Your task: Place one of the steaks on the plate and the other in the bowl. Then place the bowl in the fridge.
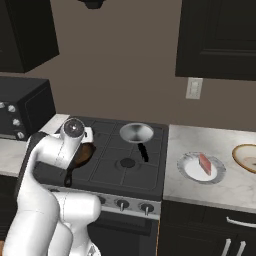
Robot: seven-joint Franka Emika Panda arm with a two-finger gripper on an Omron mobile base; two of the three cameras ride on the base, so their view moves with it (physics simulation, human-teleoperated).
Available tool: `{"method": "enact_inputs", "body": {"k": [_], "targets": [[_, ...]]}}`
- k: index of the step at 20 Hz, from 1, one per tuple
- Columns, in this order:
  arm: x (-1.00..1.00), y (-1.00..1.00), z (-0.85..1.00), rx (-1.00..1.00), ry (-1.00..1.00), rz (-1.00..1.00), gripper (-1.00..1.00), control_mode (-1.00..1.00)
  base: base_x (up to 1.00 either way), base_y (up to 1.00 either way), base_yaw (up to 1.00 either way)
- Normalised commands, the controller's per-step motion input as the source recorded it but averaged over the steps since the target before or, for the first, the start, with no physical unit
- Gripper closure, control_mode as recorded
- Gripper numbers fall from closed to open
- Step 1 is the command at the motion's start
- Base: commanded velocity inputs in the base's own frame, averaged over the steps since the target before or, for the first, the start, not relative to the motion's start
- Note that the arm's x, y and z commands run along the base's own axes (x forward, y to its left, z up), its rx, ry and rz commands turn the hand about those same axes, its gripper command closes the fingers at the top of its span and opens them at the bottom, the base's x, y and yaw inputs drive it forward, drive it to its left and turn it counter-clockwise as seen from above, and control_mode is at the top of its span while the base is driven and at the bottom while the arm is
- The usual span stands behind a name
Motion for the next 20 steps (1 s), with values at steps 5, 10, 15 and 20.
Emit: {"method": "enact_inputs", "body": {"k": [5,10,15,20], "targets": [[-0.71,-0.19,0.0,-0.02,0.0,-0.01,1.0,-1.0,0.0,0.0,0.0],[-0.71,-0.39,-0.02,-0.12,0.02,-0.09,1.0,-1.0,0.0,0.0,0.0],[-0.61,-0.45,0.0,-0.1,0.04,-0.13,1.0,-1.0,0.0,0.0,0.0],[-0.22,-0.07,0.0,0.0,0.0,-0.03,1.0,-1.0,0.0,0.0,0.0]]}}
